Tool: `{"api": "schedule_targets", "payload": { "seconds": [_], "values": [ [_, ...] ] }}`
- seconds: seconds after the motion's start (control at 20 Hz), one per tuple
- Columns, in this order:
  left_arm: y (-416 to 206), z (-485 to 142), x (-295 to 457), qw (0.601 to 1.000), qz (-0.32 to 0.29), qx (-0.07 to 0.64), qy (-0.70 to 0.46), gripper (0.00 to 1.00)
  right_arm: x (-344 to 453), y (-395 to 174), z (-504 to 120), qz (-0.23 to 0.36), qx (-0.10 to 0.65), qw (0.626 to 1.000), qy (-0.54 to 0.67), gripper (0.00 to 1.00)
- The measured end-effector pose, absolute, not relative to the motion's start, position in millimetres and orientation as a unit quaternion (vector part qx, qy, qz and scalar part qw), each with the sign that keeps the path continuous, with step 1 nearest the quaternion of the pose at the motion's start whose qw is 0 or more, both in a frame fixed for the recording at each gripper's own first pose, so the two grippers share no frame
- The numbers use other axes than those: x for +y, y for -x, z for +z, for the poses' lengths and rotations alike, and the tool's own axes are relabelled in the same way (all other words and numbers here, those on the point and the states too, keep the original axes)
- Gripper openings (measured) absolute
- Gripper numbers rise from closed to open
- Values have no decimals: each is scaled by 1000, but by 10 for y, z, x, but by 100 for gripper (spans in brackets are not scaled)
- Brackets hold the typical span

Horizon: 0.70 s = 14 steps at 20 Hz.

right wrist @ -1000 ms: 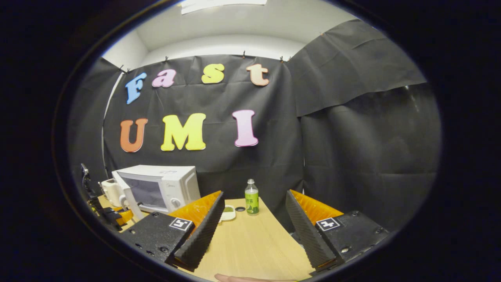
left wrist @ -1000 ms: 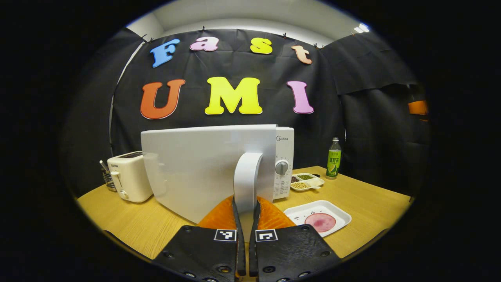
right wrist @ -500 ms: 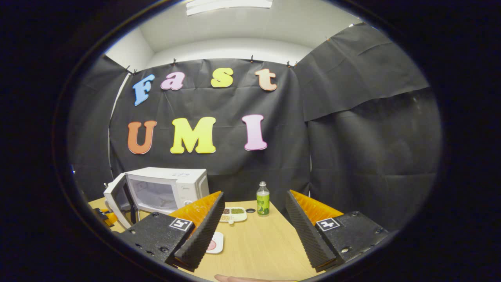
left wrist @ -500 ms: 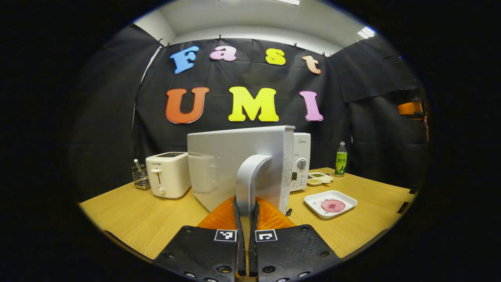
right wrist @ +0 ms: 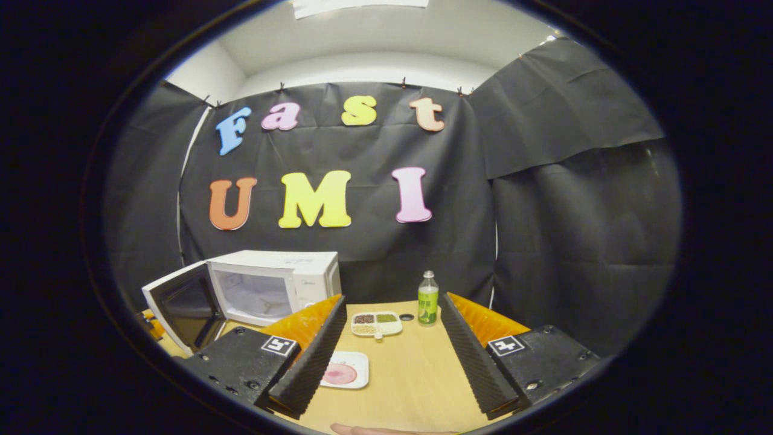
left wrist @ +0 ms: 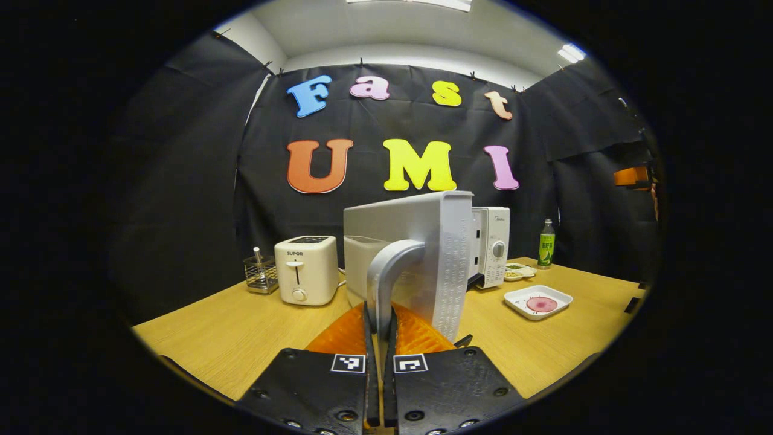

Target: Open the microwave oven with the left hand, put the food in, and close the microwave oven.

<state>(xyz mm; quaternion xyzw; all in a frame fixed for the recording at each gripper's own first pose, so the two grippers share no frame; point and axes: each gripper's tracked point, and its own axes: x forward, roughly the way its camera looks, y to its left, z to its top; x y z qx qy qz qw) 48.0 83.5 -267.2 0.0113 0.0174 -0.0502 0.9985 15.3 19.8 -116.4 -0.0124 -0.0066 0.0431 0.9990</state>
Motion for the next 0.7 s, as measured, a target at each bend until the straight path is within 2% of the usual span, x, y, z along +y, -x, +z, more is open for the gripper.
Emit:
{"api": "schedule_targets", "payload": {
  "seconds": [0.1,0.4,0.5,0.6,0.7],
  "values": [
    [-478,-2686,1049,999,-29,19,0,2,256,-139,-1172,46,-6,999,20,100],
    [-414,-2706,1236,999,-45,24,19,3,360,-75,-1154,55,-8,998,29,100],
    [-409,-2713,1118,996,-78,27,19,3,402,-52,-1139,59,-11,998,34,100],
    [-353,-2706,800,987,-157,33,27,3,445,-62,-1133,62,-10,997,36,100],
    [-363,-2703,655,980,-193,37,35,3,506,-47,-1130,68,-7,997,36,100]
  ]
}}
